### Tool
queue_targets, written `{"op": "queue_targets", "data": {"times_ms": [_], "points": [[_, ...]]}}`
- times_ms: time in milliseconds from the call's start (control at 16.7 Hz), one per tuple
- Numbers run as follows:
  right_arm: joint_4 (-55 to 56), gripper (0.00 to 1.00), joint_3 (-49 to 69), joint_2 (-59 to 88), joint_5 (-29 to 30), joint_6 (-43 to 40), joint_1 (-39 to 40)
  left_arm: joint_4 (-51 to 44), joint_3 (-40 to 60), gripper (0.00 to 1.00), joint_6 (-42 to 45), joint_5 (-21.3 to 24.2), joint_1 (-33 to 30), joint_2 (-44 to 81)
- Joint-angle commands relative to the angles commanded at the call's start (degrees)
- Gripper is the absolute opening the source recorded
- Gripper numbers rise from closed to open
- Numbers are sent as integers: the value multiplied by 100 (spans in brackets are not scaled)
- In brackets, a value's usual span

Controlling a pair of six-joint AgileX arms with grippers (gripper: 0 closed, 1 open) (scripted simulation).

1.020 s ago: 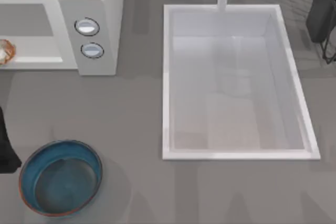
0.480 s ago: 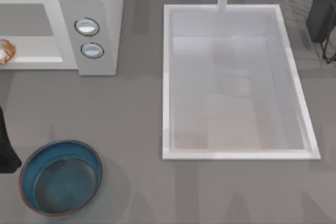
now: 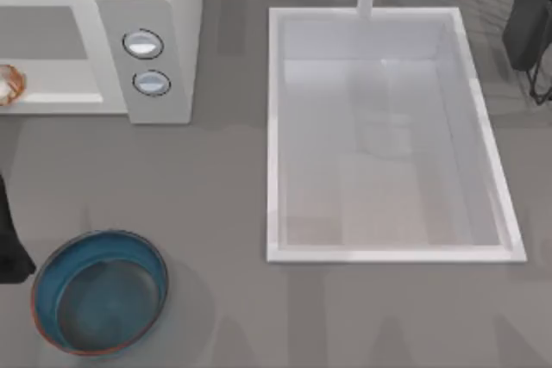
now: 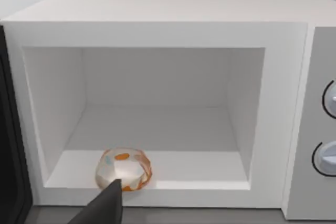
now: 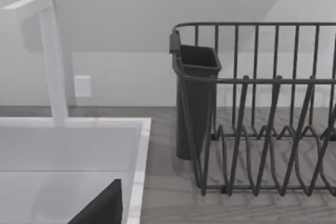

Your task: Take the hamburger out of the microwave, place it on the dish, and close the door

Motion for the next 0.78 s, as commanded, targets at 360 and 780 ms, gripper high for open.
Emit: {"op": "queue_targets", "data": {"times_ms": [360, 780], "points": [[0, 100, 0, 0, 0, 0, 0, 925, 686, 100, 77, 197, 174, 1600], [0, 100, 0, 0, 0, 0, 0, 2964, 2197, 100, 247, 630, 559, 5718]]}}
